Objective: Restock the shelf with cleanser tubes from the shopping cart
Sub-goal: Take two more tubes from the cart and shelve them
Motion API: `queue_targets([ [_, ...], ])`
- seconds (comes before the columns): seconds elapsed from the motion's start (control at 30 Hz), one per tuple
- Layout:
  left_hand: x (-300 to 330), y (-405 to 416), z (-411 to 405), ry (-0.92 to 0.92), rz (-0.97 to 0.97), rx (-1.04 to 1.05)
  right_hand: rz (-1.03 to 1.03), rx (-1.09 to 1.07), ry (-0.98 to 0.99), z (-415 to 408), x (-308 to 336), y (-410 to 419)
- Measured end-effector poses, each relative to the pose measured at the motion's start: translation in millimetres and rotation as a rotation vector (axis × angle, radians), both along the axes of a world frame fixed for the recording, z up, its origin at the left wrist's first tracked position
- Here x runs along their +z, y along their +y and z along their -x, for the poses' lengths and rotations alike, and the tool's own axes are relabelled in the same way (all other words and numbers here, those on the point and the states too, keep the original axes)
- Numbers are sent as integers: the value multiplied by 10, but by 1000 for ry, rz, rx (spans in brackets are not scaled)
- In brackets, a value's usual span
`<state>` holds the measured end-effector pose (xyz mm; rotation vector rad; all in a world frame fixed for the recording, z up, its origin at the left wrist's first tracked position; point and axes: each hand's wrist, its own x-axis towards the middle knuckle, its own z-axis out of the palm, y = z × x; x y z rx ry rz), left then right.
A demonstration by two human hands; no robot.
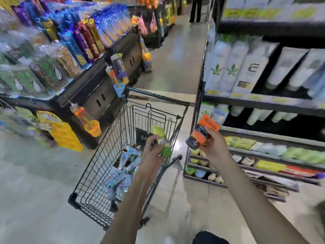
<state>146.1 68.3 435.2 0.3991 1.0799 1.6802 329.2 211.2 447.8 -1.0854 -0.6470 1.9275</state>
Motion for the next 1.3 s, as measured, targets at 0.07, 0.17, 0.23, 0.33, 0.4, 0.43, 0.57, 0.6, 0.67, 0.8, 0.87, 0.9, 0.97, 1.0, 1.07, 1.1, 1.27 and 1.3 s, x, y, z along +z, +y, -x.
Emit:
queue_targets([
  [0.07, 70, 73, -238, 6, -11, -65, -8, -26, 22, -271, 71, -41],
  [0.17, 125, 187, -615, 62, -1, -183, -48, -76, 7, -668, 182, -62],
  [0.23, 154, 277, -893, 100, 1, -243, -63, -117, -36, -965, 257, -85],
  [0.33, 254, 393, -1375, 86, 10, -294, -71, -163, -73, -1495, 312, -144],
  [0.4, 328, 441, -1722, 59, 5, -344, -85, -167, -77, -1841, 350, -205],
  [0.43, 349, 464, -1905, 56, 15, -361, -99, -170, -83, -2025, 354, -229],
  [0.57, 402, 513, -2518, 17, 35, -416, -114, -192, -101, -2654, 416, -297],
  [0.6, 426, 523, -2637, 29, 35, -438, -106, -189, -102, -2775, 430, -306],
  [0.67, 480, 520, -3029, 38, 41, -466, -137, -182, -98, -3155, 436, -338],
  [0.8, 558, 541, -3718, 2, 42, -487, -233, -120, -169, -3802, 429, -364],
  [0.87, 591, 575, -3997, 24, 36, -499, -283, -116, -215, -4041, 453, -386],
  [0.9, 618, 593, -4135, 45, 33, -501, -299, -125, -228, -4158, 452, -384],
  [0.97, 655, 652, -4372, 99, 23, -502, -315, -152, -231, -4386, 454, -356],
  [1.0, 681, 686, -4475, 124, 17, -508, -315, -163, -232, -4491, 464, -334],
  [1.07, 730, 786, -4658, 153, 7, -523, -316, -190, -228, -4700, 481, -284],
  [1.1, 745, 850, -4744, 160, 1, -528, -310, -210, -219, -4796, 494, -259],
  [1.27, 748, 1252, -5153, 189, -43, -565, -298, -242, -199, -5262, 526, -45],
  [1.3, 748, 1347, -5241, 197, -56, -572, -297, -244, -204, -5353, 535, 24],
])
